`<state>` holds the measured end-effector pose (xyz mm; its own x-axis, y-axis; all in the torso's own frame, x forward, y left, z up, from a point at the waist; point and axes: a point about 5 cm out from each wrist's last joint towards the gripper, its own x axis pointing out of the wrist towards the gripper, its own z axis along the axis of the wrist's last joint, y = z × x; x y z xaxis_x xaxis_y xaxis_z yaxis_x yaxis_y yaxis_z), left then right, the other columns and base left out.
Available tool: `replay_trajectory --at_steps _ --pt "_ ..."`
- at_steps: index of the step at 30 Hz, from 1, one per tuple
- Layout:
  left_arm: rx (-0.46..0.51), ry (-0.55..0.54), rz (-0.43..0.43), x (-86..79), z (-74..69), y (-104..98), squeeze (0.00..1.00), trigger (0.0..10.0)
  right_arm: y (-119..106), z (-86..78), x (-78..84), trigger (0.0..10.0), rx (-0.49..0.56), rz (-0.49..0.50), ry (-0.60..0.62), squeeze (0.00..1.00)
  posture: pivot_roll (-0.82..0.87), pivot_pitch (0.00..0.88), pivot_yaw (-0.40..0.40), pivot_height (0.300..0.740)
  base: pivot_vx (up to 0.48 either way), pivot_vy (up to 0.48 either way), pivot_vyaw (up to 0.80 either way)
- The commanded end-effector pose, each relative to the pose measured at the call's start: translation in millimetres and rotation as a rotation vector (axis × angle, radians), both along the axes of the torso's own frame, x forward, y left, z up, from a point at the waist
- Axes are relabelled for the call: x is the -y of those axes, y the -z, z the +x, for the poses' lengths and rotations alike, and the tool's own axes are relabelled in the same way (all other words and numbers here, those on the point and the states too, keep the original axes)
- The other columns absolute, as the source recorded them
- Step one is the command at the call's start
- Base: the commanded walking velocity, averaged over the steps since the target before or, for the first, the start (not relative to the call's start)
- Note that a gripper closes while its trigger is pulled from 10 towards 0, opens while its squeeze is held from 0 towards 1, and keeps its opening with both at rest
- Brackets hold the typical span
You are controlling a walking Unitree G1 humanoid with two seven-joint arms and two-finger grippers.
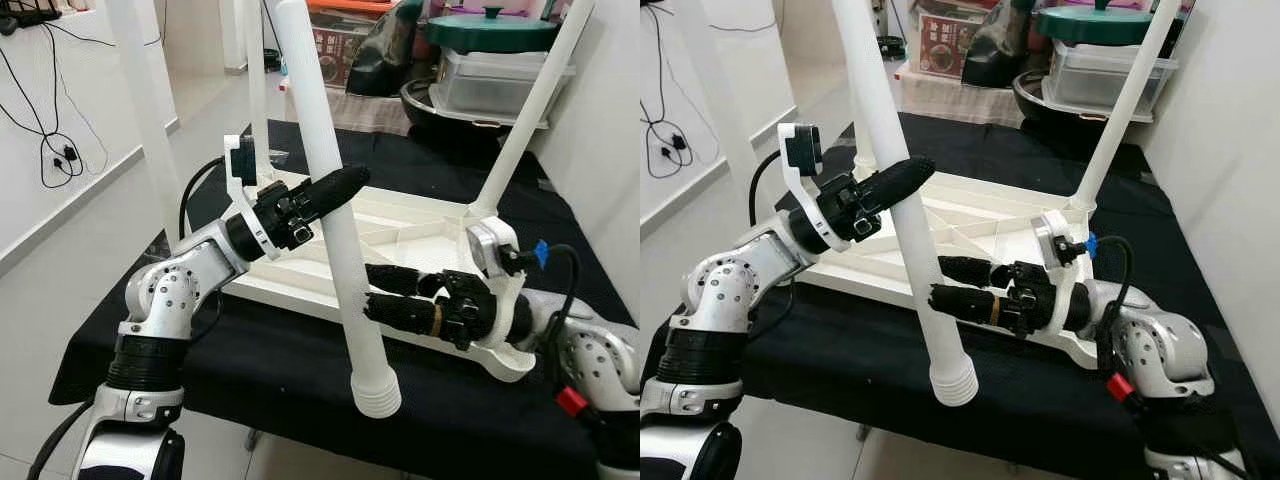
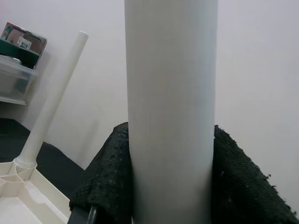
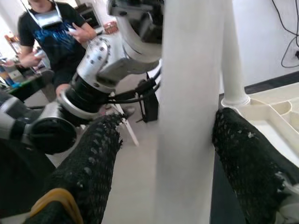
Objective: Building children table
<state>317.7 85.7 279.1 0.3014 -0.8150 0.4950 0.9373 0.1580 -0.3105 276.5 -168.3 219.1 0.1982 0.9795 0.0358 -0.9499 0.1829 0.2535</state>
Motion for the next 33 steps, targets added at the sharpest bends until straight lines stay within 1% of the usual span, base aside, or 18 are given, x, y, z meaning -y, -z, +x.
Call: replay_trajectory --at_steps 1,3,6,10,12,18,20,24,27,33 --pt "0.028 0.011 -0.005 3.1 0.3 -5.0 0.00 10.0 4.1 3.9 -6.6 10.0 -0.015 -0.037 0.004 0.00 0.03 0.000 -0.053 0.740 0.000 0.000 0.00" --pt "0.027 0.012 -0.007 4.0 1.1 -4.8 0.00 10.0 5.1 9.7 -11.3 10.0 -0.015 -0.062 0.033 0.00 0.03 0.000 -0.052 0.740 0.000 0.000 0.00" --pt "0.025 0.012 -0.004 4.7 1.9 -3.6 0.00 10.0 4.3 10.9 -15.8 10.0 -0.006 -0.070 0.031 0.00 0.03 0.000 -0.049 0.740 0.000 0.000 0.00" --pt "0.022 0.002 0.006 5.0 5.0 -1.3 0.00 10.0 6.2 14.4 -22.7 10.0 0.012 -0.106 0.045 0.00 0.03 0.000 -0.046 0.740 0.000 0.000 0.00" --pt "0.022 0.002 0.006 5.0 5.0 -1.3 0.00 10.0 6.2 14.4 -22.7 10.0 0.012 -0.106 0.045 0.00 0.03 0.000 -0.046 0.740 0.000 0.000 0.00" --pt "0.029 -0.002 0.012 4.6 7.2 -0.2 0.00 10.0 2.8 14.7 -32.0 10.0 0.009 -0.103 0.016 0.00 0.03 0.000 -0.042 0.740 0.000 0.000 0.00" --pt "0.029 -0.002 0.012 4.6 7.2 -0.2 0.00 10.0 2.8 14.7 -32.0 10.0 0.009 -0.103 0.016 0.00 0.03 0.000 -0.042 0.740 0.000 0.000 0.00" --pt "0.032 -0.005 0.011 5.4 7.9 0.1 0.00 10.0 -0.7 15.3 -38.4 10.0 0.012 -0.101 -0.003 0.00 0.02 0.000 -0.043 0.740 0.000 0.000 0.00" --pt "0.042 -0.015 0.009 9.0 9.4 0.2 0.00 10.0 0.3 19.6 -49.9 10.0 0.005 -0.123 0.007 0.00 0.02 0.000 -0.039 0.740 0.000 0.000 0.00" --pt "0.065 -0.040 0.025 10.9 11.0 0.4 0.00 10.0 2.1 19.8 -54.8 10.0 0.009 -0.138 0.012 0.00 0.02 0.000 -0.043 0.740 0.000 0.000 0.00"
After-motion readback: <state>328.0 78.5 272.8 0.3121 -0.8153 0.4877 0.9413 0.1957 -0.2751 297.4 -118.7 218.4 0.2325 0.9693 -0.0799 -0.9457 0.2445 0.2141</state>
